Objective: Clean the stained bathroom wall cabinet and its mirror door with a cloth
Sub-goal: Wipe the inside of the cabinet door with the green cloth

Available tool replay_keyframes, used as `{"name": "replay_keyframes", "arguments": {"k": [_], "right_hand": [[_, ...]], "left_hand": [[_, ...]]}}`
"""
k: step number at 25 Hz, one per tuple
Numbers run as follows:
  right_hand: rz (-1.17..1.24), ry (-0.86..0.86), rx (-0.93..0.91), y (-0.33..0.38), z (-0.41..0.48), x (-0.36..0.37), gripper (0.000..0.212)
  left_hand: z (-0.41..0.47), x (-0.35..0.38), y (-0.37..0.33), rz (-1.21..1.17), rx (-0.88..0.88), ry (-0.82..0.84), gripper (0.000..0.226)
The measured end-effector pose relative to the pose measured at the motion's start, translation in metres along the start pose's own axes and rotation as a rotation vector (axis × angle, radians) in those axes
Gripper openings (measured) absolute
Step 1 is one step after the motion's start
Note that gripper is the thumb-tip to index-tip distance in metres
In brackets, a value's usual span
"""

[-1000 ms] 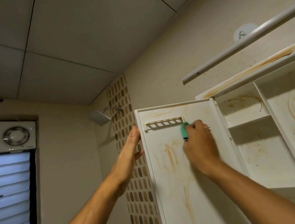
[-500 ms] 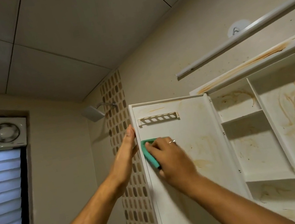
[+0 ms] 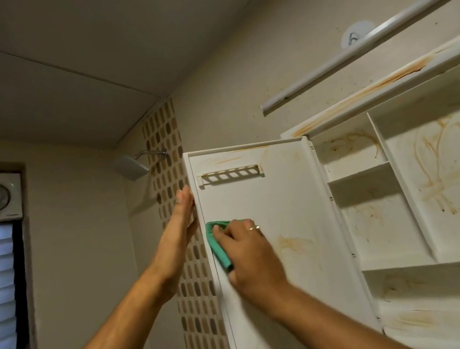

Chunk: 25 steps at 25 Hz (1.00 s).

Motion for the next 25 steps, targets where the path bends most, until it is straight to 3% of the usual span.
{"name": "replay_keyframes", "arguments": {"k": [1,2,3,5,6,7,9,11,13,14,16,18,20,22,25], "right_hand": [[-0.036,0.025,-0.129,-0.013,0.003,-0.007,0.052],[-0.086,0.045,-0.127,-0.046,0.007,-0.015,0.049],[-0.139,0.038,0.001,-0.084,0.01,-0.025,0.048],[-0.145,-0.096,0.438,-0.15,0.004,-0.045,0.052],[-0.139,-0.147,0.603,-0.152,0.0,-0.045,0.051],[-0.124,-0.169,0.634,-0.131,0.001,-0.035,0.05],[-0.006,-0.115,0.477,-0.051,0.005,-0.009,0.049],[0.052,0.003,0.102,0.006,-0.009,0.005,0.051],[-0.009,0.061,-0.085,-0.016,-0.022,-0.004,0.05],[-0.031,0.074,0.003,-0.052,-0.024,-0.014,0.047],[-0.069,-0.022,0.365,-0.128,-0.031,-0.036,0.046],[-0.049,-0.118,0.585,-0.146,-0.027,-0.036,0.05],[0.02,-0.121,0.456,-0.079,-0.01,-0.016,0.056],[0.109,-0.01,0.218,-0.008,-0.018,0.004,0.058],[0.005,0.121,-0.18,-0.012,-0.051,-0.004,0.043]], "left_hand": [[-0.003,0.0,0.002,0.005,-0.004,0.009,0.033],[-0.007,0.0,0.004,0.008,-0.004,0.026,0.037],[-0.012,-0.002,0.007,0.004,0.0,0.044,0.046],[-0.017,-0.003,0.012,-0.004,-0.01,0.075,0.071],[-0.017,-0.002,0.012,-0.006,-0.023,0.078,0.078],[-0.017,-0.002,0.013,-0.008,-0.028,0.076,0.079],[-0.018,0.0,0.013,-0.011,-0.025,0.057,0.065],[-0.022,0.002,0.015,-0.008,-0.032,0.037,0.055],[-0.031,0.004,0.019,-0.001,-0.041,0.055,0.06],[-0.035,0.005,0.022,0.002,-0.044,0.062,0.066],[-0.04,0.004,0.028,-0.006,-0.065,0.064,0.078],[-0.041,0.002,0.032,-0.042,-0.082,0.052,0.079],[-0.04,0.0,0.034,-0.079,-0.086,0.023,0.08],[-0.038,-0.001,0.034,-0.094,-0.088,-0.021,0.082],[-0.042,0.001,0.034,-0.046,-0.084,-0.034,0.078]]}}
Point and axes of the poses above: each hand's wrist, its own z-axis towards the middle knuckle, its own x-axis out of the palm, y = z × x, the point moved 5 cm from there along z, towards the middle knuckle, and after that the axes turned 5 degrees about -y, right-handed, at the moved point
